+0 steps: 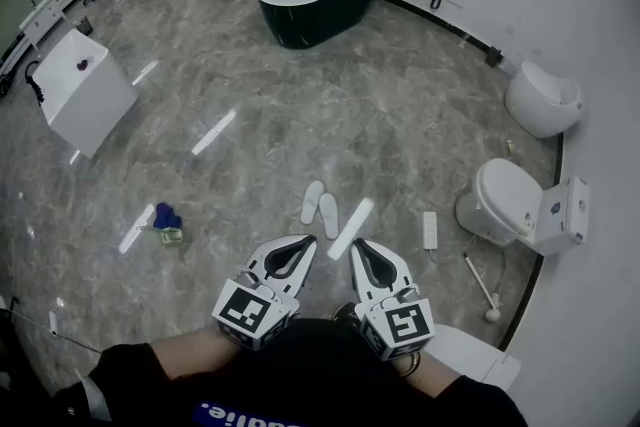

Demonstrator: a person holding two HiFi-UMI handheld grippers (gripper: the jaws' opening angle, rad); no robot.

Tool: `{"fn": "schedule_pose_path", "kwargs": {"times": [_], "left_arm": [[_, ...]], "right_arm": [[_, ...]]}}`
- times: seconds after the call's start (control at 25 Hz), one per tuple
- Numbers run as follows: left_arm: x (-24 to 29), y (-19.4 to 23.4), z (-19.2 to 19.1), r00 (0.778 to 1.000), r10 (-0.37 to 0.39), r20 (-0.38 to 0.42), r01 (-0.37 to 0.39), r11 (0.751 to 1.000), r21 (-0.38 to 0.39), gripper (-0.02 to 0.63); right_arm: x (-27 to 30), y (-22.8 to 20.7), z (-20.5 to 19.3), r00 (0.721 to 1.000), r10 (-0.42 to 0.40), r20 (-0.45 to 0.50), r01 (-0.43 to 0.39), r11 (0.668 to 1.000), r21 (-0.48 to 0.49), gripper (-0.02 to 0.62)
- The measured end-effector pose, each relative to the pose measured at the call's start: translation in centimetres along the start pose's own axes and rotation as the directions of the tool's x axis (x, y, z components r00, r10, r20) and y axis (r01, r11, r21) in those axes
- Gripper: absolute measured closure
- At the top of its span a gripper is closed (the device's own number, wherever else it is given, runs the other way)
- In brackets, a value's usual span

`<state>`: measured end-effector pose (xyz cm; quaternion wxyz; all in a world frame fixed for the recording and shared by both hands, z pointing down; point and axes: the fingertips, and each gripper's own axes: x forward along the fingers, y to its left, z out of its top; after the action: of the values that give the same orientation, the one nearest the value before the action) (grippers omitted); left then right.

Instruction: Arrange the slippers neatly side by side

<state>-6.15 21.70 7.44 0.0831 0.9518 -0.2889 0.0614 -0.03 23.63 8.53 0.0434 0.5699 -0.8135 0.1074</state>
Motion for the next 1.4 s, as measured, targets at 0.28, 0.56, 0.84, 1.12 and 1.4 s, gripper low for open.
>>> {"fn": "schedule_pose_path", "kwargs": {"times": [0.28,0.56,0.84,1.12,1.4], "left_arm": [[2.7,-1.0,0.0,0.994,0.107,-0.003,-0.107,0.994,0.005,0.604],[4.0,-0.6,-0.7,0.985,0.172,-0.008,-0.172,0.985,-0.022,0.604],[5.6,4.1,-0.5,0.981,0.190,0.028,-0.188,0.981,-0.052,0.604],[9.6,14.0,-0.4,0.993,0.114,0.031,-0.112,0.992,-0.058,0.604],[14.9,25.1,0.4,1.000,0.006,0.018,-0.006,0.999,-0.048,0.604]], "right_arm": [[-0.4,-3.2,-1.0,0.997,0.073,-0.029,-0.073,0.997,0.007,0.552],[-0.6,-5.7,-2.7,0.991,0.107,-0.083,-0.103,0.994,0.044,0.535],[2.7,-7.7,-3.8,0.990,0.070,-0.121,-0.065,0.997,0.045,0.535],[12.1,-8.5,-4.3,0.983,0.005,-0.185,0.007,0.998,0.063,0.535],[23.4,-9.8,-4.6,0.962,-0.083,-0.259,0.110,0.990,0.091,0.508]]}}
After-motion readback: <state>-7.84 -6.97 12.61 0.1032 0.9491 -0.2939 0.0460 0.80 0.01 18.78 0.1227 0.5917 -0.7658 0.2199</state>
